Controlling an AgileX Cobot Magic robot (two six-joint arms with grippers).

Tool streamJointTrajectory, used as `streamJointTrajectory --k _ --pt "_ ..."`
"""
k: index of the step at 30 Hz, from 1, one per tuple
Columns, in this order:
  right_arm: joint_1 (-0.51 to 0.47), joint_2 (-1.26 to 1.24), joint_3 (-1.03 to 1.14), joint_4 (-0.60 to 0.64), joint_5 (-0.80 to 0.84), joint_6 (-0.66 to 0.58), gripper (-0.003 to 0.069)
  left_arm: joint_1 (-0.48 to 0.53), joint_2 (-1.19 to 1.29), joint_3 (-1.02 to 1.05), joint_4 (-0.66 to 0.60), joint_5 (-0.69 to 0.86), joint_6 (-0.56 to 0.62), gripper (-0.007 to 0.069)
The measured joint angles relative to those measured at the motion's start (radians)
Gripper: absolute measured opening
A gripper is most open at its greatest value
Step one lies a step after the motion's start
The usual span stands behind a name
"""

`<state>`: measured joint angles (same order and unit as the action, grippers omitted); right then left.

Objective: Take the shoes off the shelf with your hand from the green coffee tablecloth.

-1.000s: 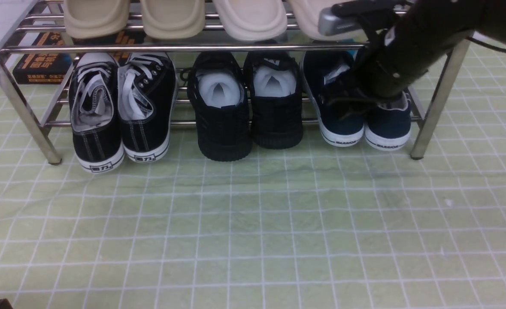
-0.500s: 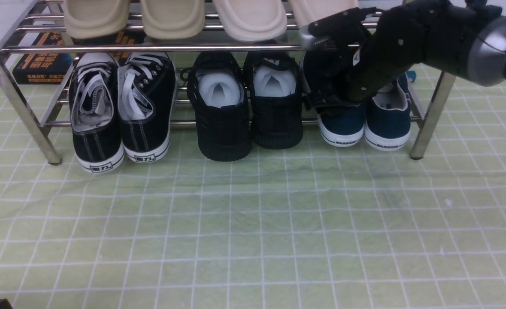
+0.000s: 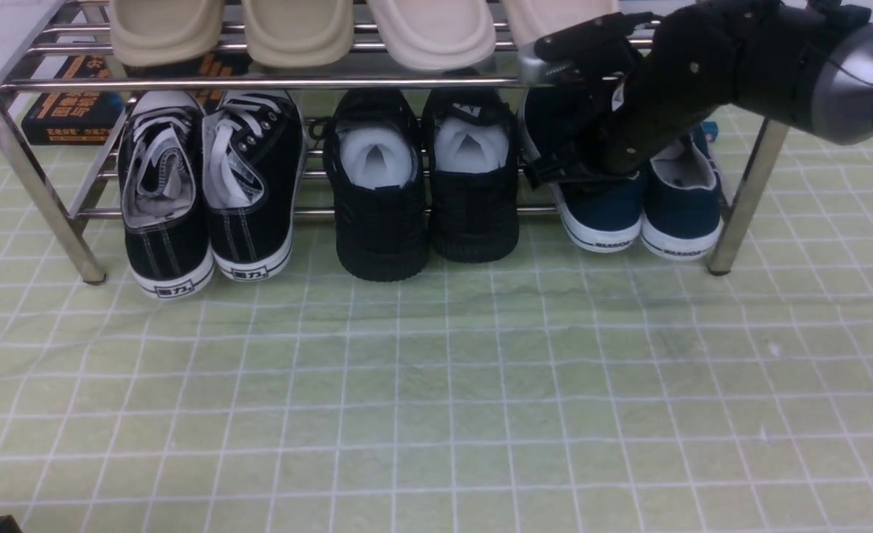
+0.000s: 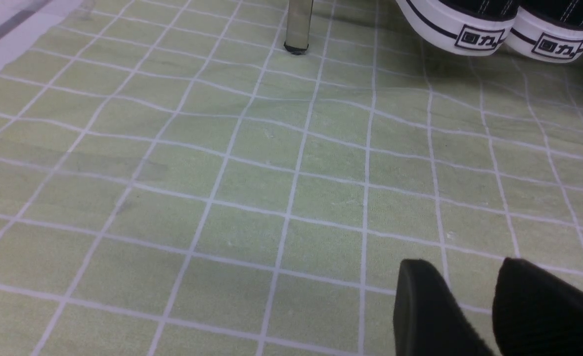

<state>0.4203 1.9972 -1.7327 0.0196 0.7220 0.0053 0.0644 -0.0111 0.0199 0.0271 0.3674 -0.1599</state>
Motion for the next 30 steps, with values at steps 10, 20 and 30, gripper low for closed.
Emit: streamJointTrajectory --k 10,20,30 --pt "-0.001 -0.09 0.0 0.053 0.106 -0.015 0.0046 0.0 0.0 0.0 0.001 0.0 0.0 0.0242" --pt "0.0 -0.098 0.001 0.08 0.136 -0.017 0.0046 0.0 0.0 0.0 0.001 0.0 0.0 0.0242" --pt "0.001 -0.092 0.001 0.085 0.157 -0.018 0.0046 0.0 0.0 0.0 0.001 0.0 0.0 0.0242"
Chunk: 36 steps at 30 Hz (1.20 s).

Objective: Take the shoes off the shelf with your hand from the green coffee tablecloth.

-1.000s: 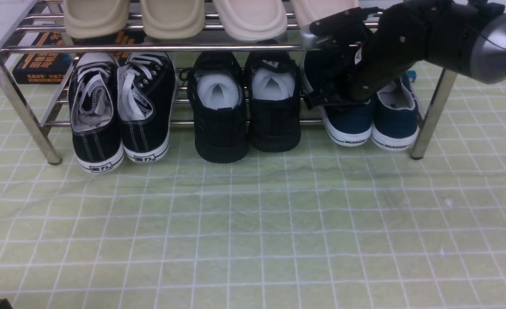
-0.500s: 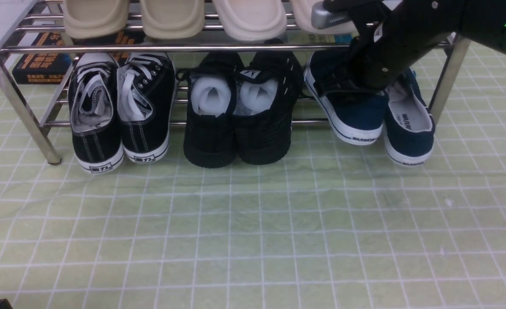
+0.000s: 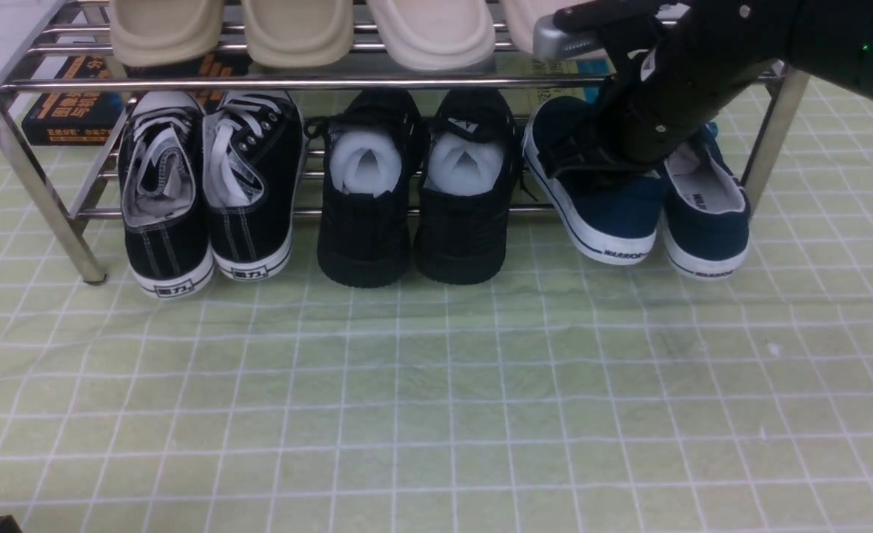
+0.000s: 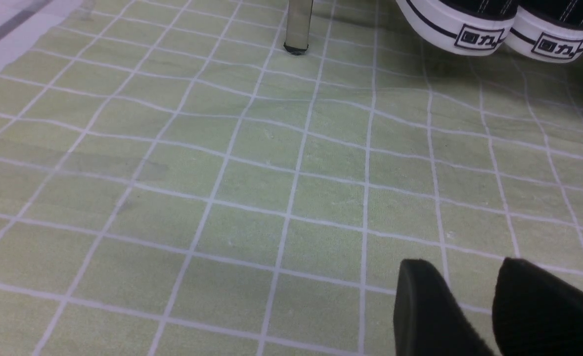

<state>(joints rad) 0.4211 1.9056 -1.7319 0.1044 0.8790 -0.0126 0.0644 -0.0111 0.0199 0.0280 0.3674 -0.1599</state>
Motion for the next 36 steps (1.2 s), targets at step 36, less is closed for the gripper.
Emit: streamJointTrajectory --k 36 --pt "0.0 -0.447 0.009 0.188 0.387 -0.012 0.0046 0.0 0.0 0.0 0.0 0.0 0.0 0.0242"
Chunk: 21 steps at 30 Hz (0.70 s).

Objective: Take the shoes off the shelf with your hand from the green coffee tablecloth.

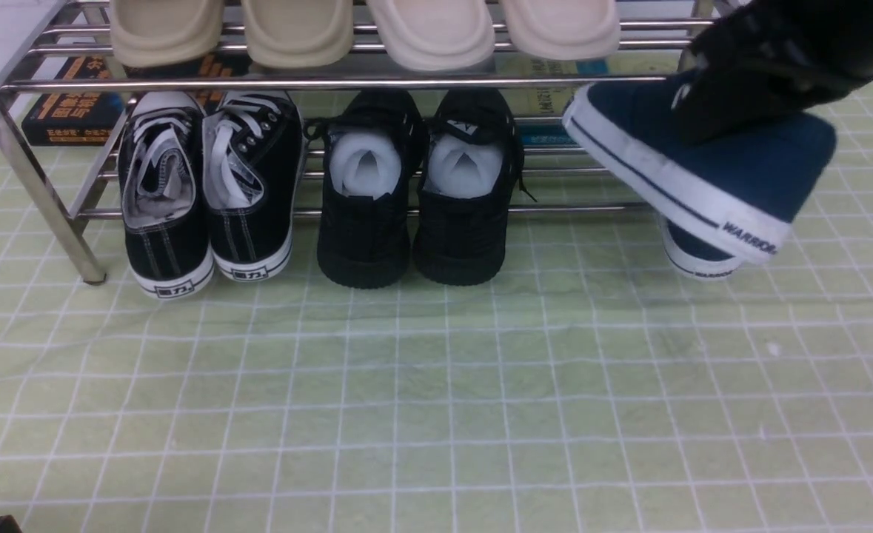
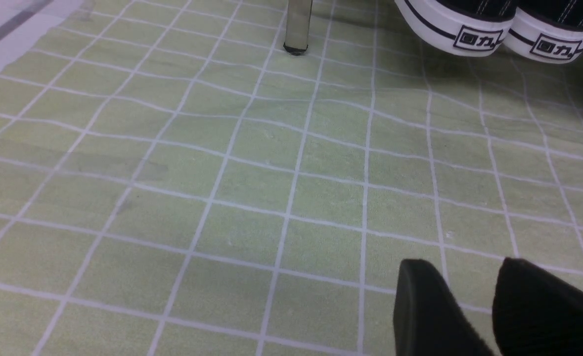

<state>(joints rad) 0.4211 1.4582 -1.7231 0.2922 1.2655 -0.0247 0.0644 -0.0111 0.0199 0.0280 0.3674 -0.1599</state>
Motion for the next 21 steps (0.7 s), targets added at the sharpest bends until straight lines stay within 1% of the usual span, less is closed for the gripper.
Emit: streamJointTrajectory --k 3,6,10,12,13,14,15,16,17,18,21 --pt "0.0 -0.057 0.034 0.015 -0.002 0.0 0.0046 0.0 0.0 0.0 0.0 0.0 0.0 0.0242" --pt "0.022 -0.128 0.104 0.036 -0.002 0.001 0.0046 0.0 0.0 0.0 0.0 0.0 0.0 0.0242" --pt "0.137 -0.222 0.241 0.051 -0.002 0.007 0.0046 0.0 0.0 0.0 0.0 0.0 0.0 0.0242" --pt "0.209 -0.252 0.309 0.059 -0.002 0.011 0.0048 0.0 0.0 0.0 0.0 0.0 0.0 0.0242" --pt "0.224 -0.256 0.315 0.061 -0.002 0.012 0.0048 0.0 0.0 0.0 0.0 0.0 0.0 0.0242" --pt "0.28 -0.265 0.362 0.067 -0.002 0.025 0.0048 0.0 0.0 0.0 0.0 0.0 0.0 0.0242" --pt "0.3 -0.265 0.384 0.067 -0.002 0.034 0.0048 0.0 0.0 0.0 0.0 0.0 0.0 0.0242" --pt "0.343 -0.259 0.415 0.067 -0.003 0.051 0.0048 0.0 0.0 0.0 0.0 0.0 0.0 0.0242" --pt "0.343 -0.257 0.42 0.067 -0.003 0.054 0.0048 0.0 0.0 0.0 0.0 0.0 0.0 0.0242" --pt "0.39 -0.236 0.456 0.059 -0.022 0.085 0.0049 0.0 0.0 0.0 0.0 0.0 0.0 0.0242" --pt "0.435 -0.188 0.477 0.034 -0.055 0.118 0.0049 0.0 0.0 0.0 0.0 0.0 0.0 0.0242"
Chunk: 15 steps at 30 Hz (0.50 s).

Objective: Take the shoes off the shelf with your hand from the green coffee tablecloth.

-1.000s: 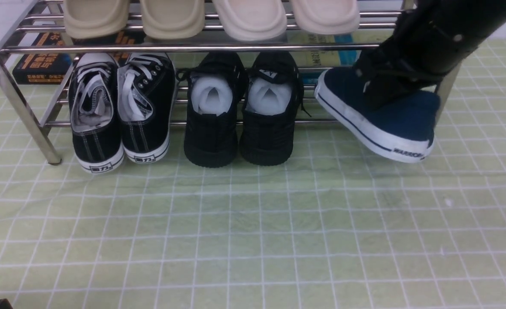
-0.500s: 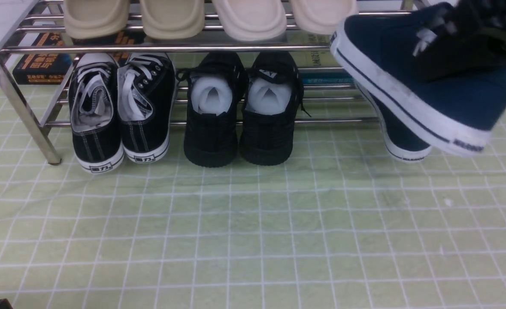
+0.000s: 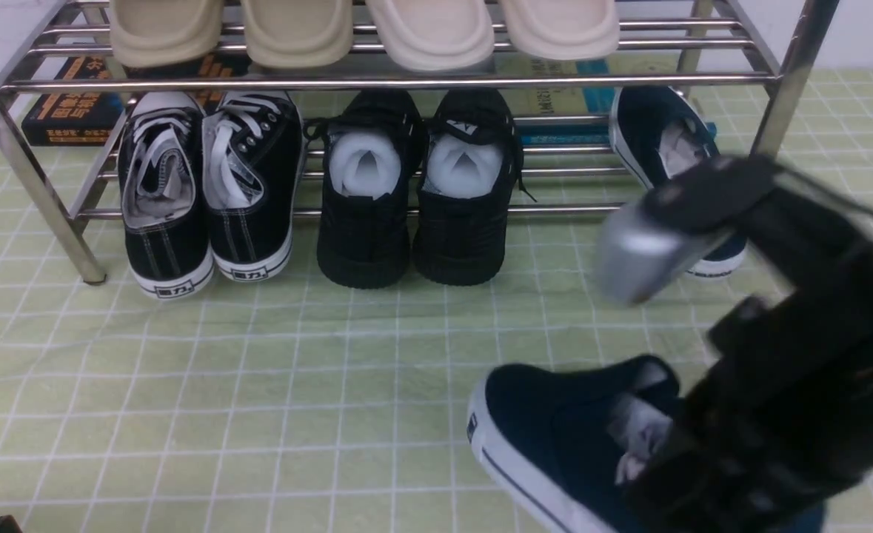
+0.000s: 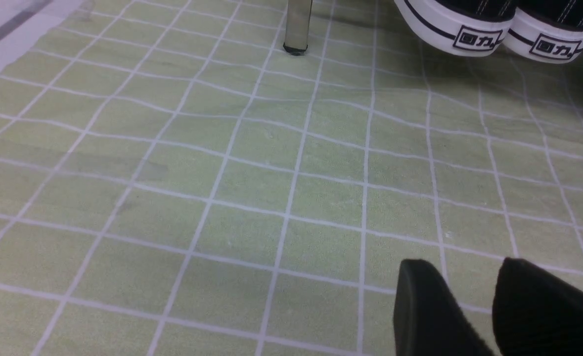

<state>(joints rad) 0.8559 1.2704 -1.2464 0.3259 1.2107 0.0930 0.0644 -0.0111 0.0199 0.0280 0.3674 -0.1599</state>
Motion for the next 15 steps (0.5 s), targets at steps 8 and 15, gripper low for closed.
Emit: streamJointTrajectory --k 8,15 --pt "0.08 0.19 0.006 -0.1 -0.187 0.084 0.0052 0.0 0.0 0.0 0.0 0.0 0.0 0.0242" --pt "0.083 0.276 0.006 -0.195 -0.205 0.208 0.0053 0.0 0.0 0.0 0.0 0.0 0.0 0.0242"
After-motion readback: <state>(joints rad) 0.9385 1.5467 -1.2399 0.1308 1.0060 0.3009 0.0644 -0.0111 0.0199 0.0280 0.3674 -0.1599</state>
